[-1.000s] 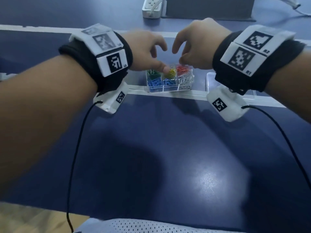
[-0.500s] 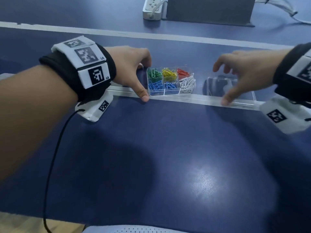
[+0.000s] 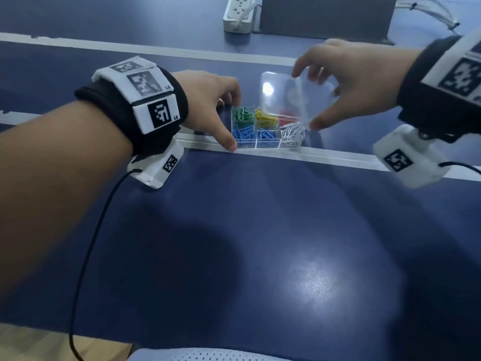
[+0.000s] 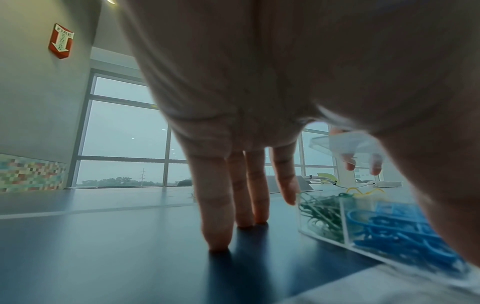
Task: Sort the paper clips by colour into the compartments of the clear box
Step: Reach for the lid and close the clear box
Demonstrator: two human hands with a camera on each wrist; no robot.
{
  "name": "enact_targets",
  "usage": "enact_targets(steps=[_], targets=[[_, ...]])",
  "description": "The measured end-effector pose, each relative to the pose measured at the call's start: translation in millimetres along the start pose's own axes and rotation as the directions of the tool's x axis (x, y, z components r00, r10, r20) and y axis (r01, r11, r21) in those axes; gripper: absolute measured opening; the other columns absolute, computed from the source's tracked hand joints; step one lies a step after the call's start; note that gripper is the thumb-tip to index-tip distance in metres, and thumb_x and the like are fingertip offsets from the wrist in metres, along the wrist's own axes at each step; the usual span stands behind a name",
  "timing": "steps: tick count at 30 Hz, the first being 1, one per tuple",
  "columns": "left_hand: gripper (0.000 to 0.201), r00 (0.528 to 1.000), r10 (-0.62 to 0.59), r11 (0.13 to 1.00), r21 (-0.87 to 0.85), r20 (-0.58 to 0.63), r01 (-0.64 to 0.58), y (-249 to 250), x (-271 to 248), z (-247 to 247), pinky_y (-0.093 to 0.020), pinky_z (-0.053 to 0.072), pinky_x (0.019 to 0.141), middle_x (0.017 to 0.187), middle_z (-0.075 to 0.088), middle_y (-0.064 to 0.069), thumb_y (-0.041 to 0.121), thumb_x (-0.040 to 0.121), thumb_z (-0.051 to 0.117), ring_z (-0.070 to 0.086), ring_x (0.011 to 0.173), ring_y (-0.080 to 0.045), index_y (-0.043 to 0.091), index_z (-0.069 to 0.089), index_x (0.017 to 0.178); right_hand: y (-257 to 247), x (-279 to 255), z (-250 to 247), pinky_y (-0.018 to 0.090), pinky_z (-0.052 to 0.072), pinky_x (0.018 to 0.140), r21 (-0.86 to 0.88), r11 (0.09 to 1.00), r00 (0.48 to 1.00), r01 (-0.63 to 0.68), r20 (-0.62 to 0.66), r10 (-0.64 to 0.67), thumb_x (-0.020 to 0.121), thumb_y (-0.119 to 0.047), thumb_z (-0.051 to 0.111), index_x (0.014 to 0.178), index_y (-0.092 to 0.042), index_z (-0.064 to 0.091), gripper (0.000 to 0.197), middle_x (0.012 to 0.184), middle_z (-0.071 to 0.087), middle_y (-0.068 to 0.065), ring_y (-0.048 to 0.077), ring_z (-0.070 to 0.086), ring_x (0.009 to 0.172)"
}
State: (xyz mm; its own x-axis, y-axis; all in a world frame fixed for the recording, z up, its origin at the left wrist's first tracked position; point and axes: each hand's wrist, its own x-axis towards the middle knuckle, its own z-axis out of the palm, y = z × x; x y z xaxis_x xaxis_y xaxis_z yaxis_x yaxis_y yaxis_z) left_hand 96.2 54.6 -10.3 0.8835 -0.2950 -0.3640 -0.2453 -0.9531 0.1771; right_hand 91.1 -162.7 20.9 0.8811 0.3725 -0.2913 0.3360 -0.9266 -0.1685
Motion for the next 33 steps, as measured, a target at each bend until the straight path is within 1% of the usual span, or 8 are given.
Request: enact_targets(steps=[3,7,13,17,22,26,31,33], targets=[[0.076,1.0,0.004,1.0,-0.001,-0.012,-0.004,0,0,1,-0.036,0.045,0.096,0.118,0.058,0.011,0.056,0.05,0.08,0.057,0.11,-0.02,0.028,0.048,0.112,-21,10,7,0.044,0.048,0.092,-0.01,0.998,0.997,0.058,0.045,-0.058,0.053,-0.053,0.073,0.126,-0.033,0.04,0.082,0.112,0.045,-0.005,0.023,0.055,0.103],[0.072,1.0,-0.008,1.0,-0.02,-0.024,0.007,-2,-1,2,-0.033,0.043,0.091,0.101,0.05,0.013,0.054,0.052,0.08,0.055,0.104,-0.021,0.026,0.049,0.111,-30,19,14,0.044,0.047,0.093,-0.04,0.996,0.995,0.079,0.058,-0.077,0.058,-0.048,0.077,0.127,-0.032,0.041,0.079,0.118,0.047,0.0,0.024,0.055,0.104],[0.079,0.999,0.0,0.999,-0.037,-0.034,-0.001,-3,2,3,-0.031,0.04,0.089,0.105,0.048,0.012,0.052,0.054,0.081,0.051,0.101,-0.017,0.026,0.046,0.12,-33,22,15,0.044,0.047,0.093,-0.1,0.992,0.995,0.07,0.079,-0.062,0.053,-0.054,0.071,0.125,-0.034,0.041,0.081,0.108,0.044,-0.005,0.023,0.054,0.103],[0.079,1.0,0.005,0.999,-0.033,-0.03,-0.006,-4,2,3,-0.031,0.04,0.091,0.105,0.049,0.012,0.052,0.055,0.08,0.053,0.111,-0.02,0.027,0.046,0.121,-31,23,19,0.045,0.047,0.092,-0.123,0.99,0.997,0.063,0.059,-0.056,0.059,-0.049,0.074,0.126,-0.033,0.041,0.077,0.117,0.048,0.0,0.023,0.053,0.104],[0.082,1.0,0.021,0.998,-0.055,-0.013,-0.022,-5,5,4,-0.034,0.042,0.098,0.108,0.05,0.014,0.061,0.051,0.077,0.054,0.111,-0.018,0.032,0.046,0.121,-31,25,22,0.046,0.047,0.092,-0.123,0.991,0.997,0.061,0.059,-0.054,0.061,-0.045,0.074,0.128,-0.032,0.039,0.077,0.12,0.047,0.002,0.025,0.052,0.104],[0.08,0.999,0.044,0.998,-0.046,-0.019,-0.044,-6,7,5,-0.034,0.042,0.097,0.118,0.056,0.008,0.063,0.051,0.076,0.055,0.111,-0.019,0.032,0.049,0.12,-30,25,23,0.042,0.046,0.092,-0.133,0.988,0.997,0.073,0.047,-0.068,0.064,-0.042,0.074,0.129,-0.03,0.042,0.074,0.118,0.05,0.002,0.02,0.047,0.095],[0.077,0.997,0.06,0.998,0.028,-0.057,-0.059,-4,8,8,-0.033,0.042,0.09,0.103,0.05,0.007,0.058,0.056,0.075,0.051,0.099,-0.02,0.029,0.051,0.123,-28,23,24,0.041,0.046,0.092,-0.108,0.99,0.996,0.086,0.036,-0.083,0.064,-0.041,0.077,0.128,-0.031,0.045,0.073,0.117,0.057,0.003,0.024,0.054,0.105],[0.077,0.996,0.067,0.997,0.039,-0.058,-0.065,-3,8,9,-0.034,0.043,0.091,0.103,0.049,0.006,0.058,0.057,0.075,0.052,0.102,-0.021,0.028,0.05,0.125,-28,23,24,0.039,0.046,0.091,-0.105,0.991,0.996,0.089,0.038,-0.085,0.063,-0.041,0.077,0.129,-0.031,0.044,0.074,0.114,0.058,0.002,0.024,0.054,0.103]])
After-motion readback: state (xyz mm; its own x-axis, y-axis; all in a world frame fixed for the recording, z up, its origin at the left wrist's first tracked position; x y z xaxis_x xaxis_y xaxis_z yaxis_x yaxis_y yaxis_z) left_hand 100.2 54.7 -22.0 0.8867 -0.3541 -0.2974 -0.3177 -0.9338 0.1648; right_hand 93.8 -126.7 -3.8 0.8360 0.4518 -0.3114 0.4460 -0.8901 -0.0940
